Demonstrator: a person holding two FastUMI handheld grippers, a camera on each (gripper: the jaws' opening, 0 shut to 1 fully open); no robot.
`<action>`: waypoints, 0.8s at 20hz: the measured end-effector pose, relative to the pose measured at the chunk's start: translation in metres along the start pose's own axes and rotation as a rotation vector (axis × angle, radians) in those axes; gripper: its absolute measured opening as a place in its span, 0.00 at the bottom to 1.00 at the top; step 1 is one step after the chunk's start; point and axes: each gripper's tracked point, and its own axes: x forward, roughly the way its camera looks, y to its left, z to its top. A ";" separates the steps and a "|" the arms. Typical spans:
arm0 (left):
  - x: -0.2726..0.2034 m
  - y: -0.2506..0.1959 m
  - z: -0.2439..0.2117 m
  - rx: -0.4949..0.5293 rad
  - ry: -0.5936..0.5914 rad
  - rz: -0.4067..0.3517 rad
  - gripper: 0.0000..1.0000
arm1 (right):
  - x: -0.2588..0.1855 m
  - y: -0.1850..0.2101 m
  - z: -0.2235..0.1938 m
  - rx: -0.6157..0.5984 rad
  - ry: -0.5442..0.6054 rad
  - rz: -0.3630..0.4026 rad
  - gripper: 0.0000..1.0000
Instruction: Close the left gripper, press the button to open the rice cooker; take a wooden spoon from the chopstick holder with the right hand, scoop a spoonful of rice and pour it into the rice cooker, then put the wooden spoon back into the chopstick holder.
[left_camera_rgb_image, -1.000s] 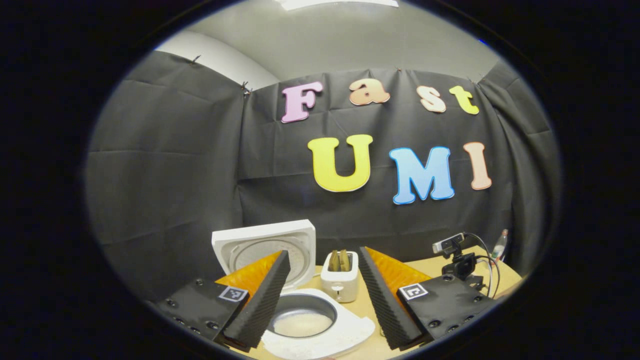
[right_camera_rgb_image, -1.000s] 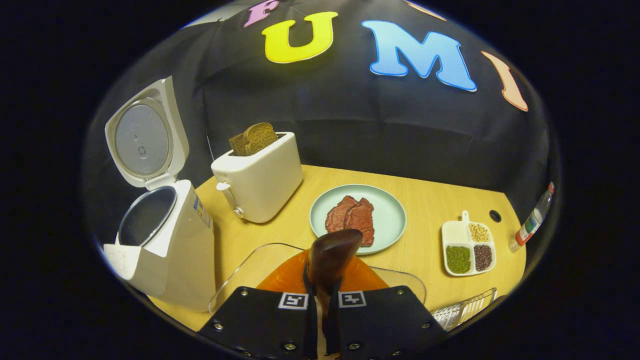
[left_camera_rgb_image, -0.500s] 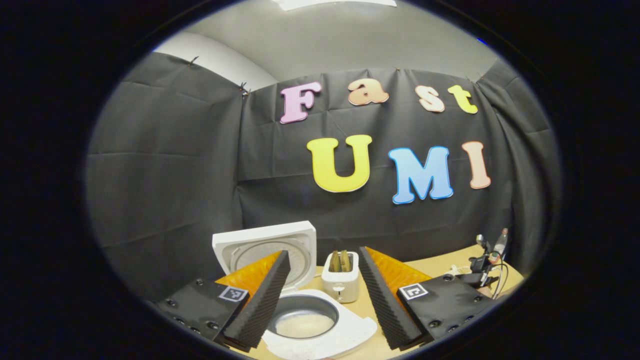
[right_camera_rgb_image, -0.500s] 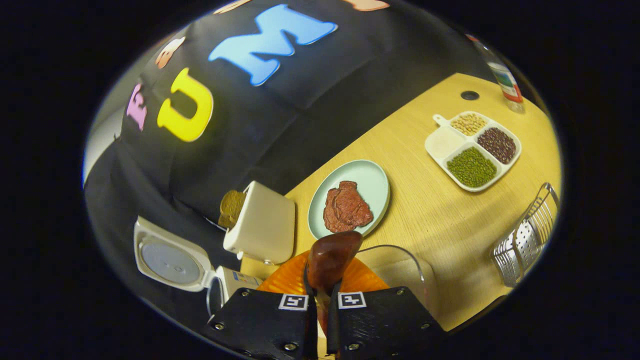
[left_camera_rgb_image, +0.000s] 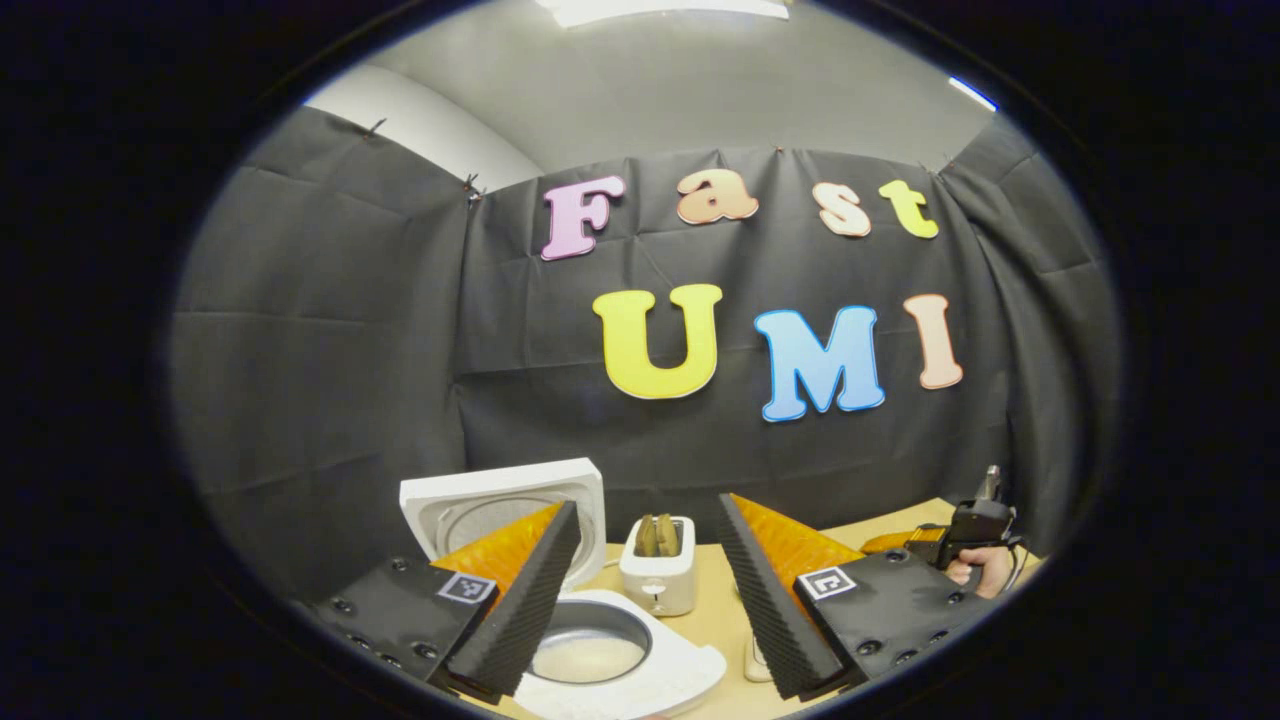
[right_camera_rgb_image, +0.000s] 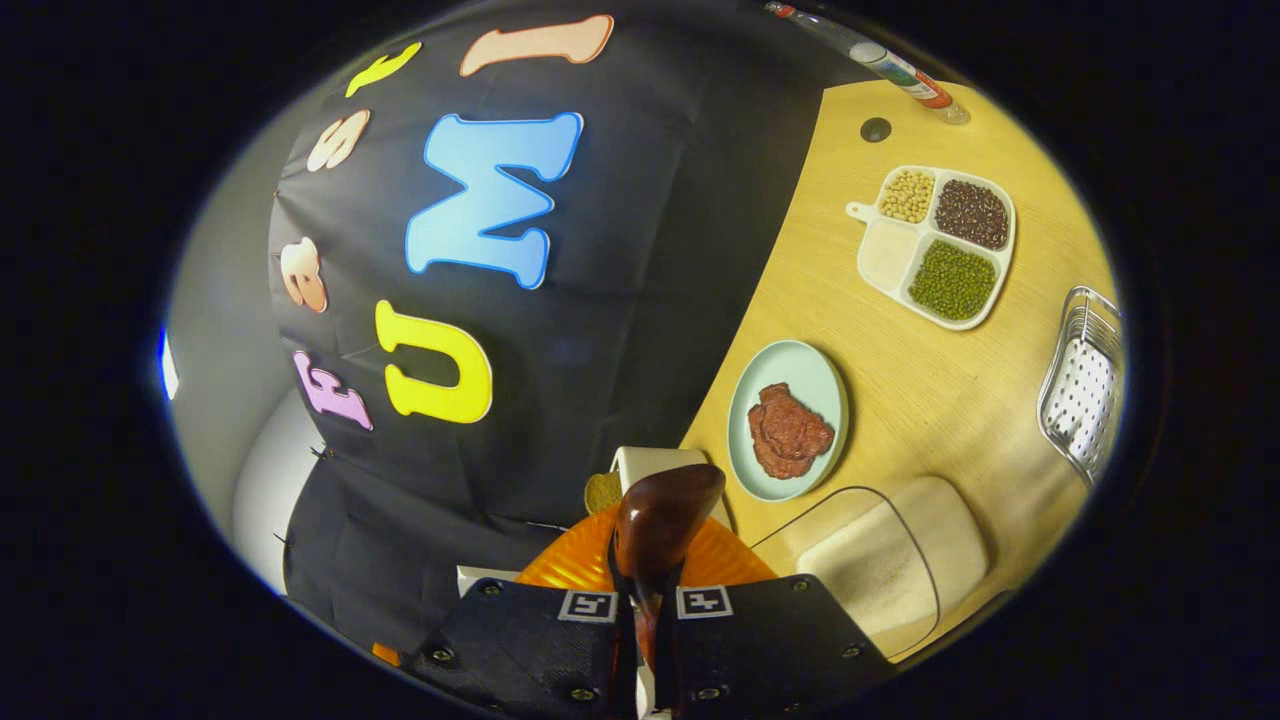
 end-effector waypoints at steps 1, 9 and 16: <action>-0.002 -0.001 0.002 0.001 -0.003 -0.003 0.89 | 0.000 0.011 -0.001 -0.019 0.004 0.013 0.07; -0.012 0.013 -0.003 -0.036 -0.009 -0.001 0.89 | 0.016 0.093 -0.034 -0.127 0.045 0.101 0.07; -0.017 0.043 -0.011 -0.057 -0.006 0.025 0.94 | 0.044 0.110 -0.077 -0.149 0.102 0.113 0.07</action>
